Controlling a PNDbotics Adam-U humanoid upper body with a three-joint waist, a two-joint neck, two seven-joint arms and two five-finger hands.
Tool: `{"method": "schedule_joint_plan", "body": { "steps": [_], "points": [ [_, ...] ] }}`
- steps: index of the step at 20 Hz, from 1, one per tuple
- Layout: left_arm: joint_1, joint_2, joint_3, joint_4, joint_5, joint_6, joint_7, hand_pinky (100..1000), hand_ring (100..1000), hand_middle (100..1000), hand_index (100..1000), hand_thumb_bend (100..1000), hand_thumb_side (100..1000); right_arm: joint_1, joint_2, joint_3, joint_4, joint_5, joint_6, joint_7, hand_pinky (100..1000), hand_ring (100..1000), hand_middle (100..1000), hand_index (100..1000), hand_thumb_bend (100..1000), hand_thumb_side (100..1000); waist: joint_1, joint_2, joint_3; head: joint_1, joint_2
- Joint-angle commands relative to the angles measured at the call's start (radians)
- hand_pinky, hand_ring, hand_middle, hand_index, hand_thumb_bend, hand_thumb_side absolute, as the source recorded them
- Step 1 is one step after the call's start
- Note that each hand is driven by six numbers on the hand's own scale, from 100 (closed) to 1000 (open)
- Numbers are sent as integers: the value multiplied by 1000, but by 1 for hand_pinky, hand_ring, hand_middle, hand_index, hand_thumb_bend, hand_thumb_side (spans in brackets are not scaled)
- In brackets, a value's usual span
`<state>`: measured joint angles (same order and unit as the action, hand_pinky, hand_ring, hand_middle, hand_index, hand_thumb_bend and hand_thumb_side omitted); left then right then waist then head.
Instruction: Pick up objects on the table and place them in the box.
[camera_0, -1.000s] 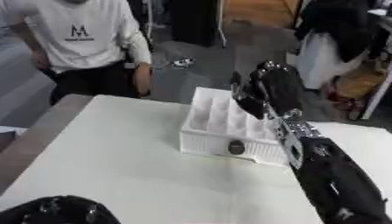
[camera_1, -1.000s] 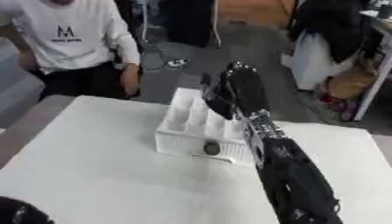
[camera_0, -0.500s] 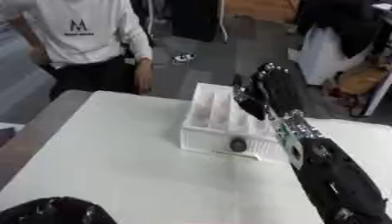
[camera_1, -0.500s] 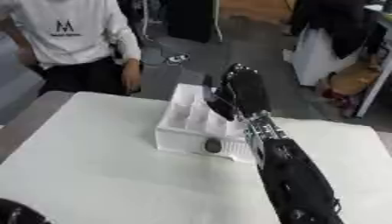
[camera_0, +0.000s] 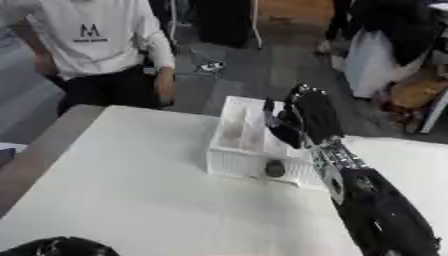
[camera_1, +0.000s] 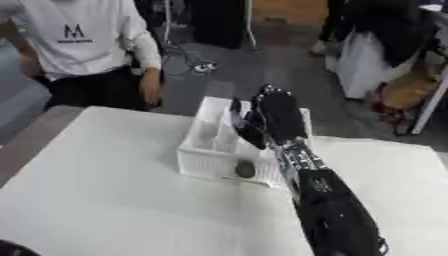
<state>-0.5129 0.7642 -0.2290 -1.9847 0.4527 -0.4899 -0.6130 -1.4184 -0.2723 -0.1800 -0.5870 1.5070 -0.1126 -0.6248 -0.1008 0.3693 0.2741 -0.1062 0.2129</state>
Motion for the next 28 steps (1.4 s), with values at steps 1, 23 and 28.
{"method": "schedule_joint_plan", "body": {
  "steps": [1, 23, 28],
  "points": [
    [-10, 11, 6, -15, -2, -67, -69, 540, 544, 740, 724, 486, 729, -18, -24, -13, -24, 13, 18, -16, 100, 100, 100, 100, 100, 749, 7, -17, 5, -13, -16],
    [-15, 11, 4, -15, -2, -68, -77, 536, 541, 740, 725, 483, 732, -22, -59, -39, -3, 68, 144, -45, 485, 669, 785, 753, 100, 939, -5, 6, 32, -29, -88],
    [-7, 10, 8, -15, -3, -68, -71, 538, 542, 740, 724, 483, 731, -15, -58, -38, -10, 40, 117, -61, 471, 647, 774, 743, 100, 937, 1, -3, 22, -27, -79]
  ]
}}
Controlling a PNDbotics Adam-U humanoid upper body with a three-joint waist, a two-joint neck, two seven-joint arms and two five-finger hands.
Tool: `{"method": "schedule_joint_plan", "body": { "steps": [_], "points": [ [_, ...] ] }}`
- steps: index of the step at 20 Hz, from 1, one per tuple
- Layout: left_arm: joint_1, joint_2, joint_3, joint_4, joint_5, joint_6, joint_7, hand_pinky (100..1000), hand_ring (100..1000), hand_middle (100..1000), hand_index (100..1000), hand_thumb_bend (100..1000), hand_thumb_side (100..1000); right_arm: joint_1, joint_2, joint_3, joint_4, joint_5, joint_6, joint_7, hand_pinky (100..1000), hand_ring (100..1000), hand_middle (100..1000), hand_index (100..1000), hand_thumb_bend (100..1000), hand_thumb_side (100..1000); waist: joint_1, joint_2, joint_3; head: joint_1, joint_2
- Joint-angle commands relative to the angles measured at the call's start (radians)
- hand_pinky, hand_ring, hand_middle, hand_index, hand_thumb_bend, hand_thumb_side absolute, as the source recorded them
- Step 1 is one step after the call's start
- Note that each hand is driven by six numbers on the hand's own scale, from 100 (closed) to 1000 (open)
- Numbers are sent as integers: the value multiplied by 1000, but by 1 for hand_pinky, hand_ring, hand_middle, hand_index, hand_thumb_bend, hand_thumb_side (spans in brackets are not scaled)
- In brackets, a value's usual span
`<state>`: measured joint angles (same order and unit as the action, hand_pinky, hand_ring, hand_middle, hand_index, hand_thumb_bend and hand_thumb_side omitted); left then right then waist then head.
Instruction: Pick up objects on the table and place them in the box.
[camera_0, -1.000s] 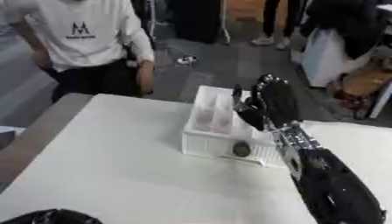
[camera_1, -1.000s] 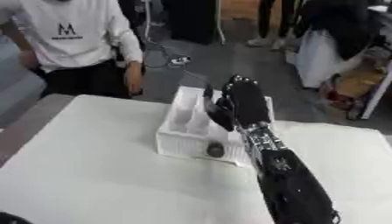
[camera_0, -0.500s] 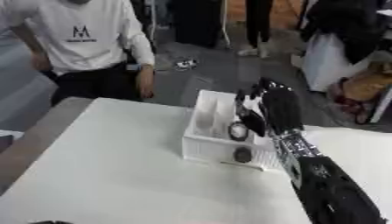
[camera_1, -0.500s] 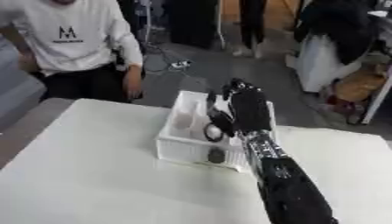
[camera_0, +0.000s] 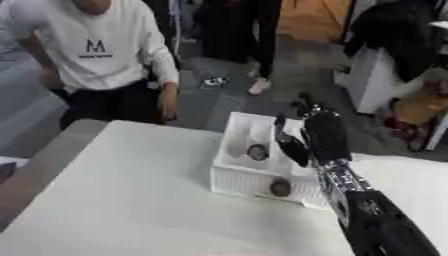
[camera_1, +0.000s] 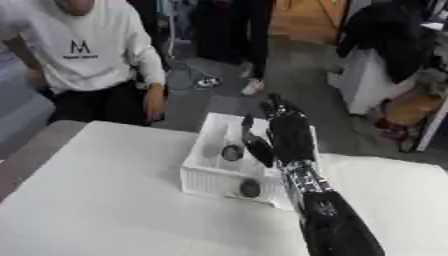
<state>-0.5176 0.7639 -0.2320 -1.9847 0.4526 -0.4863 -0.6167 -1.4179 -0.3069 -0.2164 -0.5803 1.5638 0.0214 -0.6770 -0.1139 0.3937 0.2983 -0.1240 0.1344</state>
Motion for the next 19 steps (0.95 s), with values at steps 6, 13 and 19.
{"method": "schedule_joint_plan", "body": {
  "steps": [6, 13, 19],
  "points": [
    [14, 1, 13, -15, 3, -68, -59, 541, 543, 740, 724, 484, 729, 22, 7, 37, -71, -129, -123, -50, 447, 615, 741, 731, 100, 919, 33, -61, -30, -12, 35],
    [59, -24, 27, -15, 10, -47, -38, 540, 543, 741, 724, 483, 725, 212, 79, 151, -290, -418, -349, -71, 402, 568, 686, 707, 100, 912, 54, -117, -90, 9, 58],
    [79, -70, 41, -15, 20, -13, -15, 536, 540, 740, 725, 482, 720, 429, 126, 262, -541, -655, -474, -7, 359, 516, 621, 679, 100, 921, 54, -142, -125, 11, 15]
  ]
}}
